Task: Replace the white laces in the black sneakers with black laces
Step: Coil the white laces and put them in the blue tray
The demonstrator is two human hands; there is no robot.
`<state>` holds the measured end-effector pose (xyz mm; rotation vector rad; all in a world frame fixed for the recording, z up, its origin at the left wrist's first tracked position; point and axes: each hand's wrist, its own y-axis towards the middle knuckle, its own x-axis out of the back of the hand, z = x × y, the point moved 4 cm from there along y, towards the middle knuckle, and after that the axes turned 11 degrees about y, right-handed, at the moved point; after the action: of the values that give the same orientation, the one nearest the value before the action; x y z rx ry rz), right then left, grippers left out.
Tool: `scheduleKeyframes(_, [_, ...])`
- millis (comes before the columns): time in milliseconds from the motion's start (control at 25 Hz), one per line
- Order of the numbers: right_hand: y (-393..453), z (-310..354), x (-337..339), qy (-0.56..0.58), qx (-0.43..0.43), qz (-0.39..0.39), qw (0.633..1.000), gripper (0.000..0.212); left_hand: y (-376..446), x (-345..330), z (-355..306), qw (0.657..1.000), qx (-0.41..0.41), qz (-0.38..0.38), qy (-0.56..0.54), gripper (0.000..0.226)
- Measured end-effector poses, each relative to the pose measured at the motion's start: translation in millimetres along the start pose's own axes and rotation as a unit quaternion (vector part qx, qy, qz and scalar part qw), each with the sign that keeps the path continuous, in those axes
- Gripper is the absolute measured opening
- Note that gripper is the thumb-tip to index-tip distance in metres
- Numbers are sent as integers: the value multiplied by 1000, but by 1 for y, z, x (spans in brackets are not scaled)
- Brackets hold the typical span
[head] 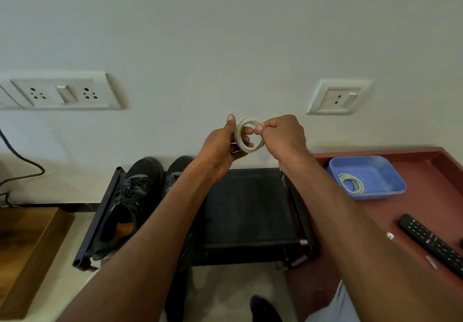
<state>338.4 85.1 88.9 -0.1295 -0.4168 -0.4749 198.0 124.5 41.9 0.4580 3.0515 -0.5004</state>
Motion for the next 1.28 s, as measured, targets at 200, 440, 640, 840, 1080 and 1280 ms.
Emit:
scheduleKeyframes(200, [6, -31, 40, 127, -96, -51, 986, 11, -3, -48, -5, 976, -114, -27, 184, 57])
scheduleKeyframes(440, [12, -127, 153, 175, -183, -156, 955, 15, -6, -144, 25, 880, -261, 34, 396, 48])
scheduleKeyframes(640, [31, -186, 206, -11, -194, -126, 973, 15, -10, -203, 71, 749, -325, 136, 560, 55])
scheduleKeyframes(840, [58, -214, 196, -209, -180, -38, 961, 22, -8, -218, 97, 670, -279, 158, 669, 59])
scheduleKeyframes(1080, [58, -191, 184, -381, -89, -10, 920, 15, -2, -219, 96, 675, -275, 159, 667, 62])
scheduleKeyframes(1280, [27, -177, 200, -284, -44, -107, 952, 37, -17, -223, 84, 691, -313, 141, 636, 56])
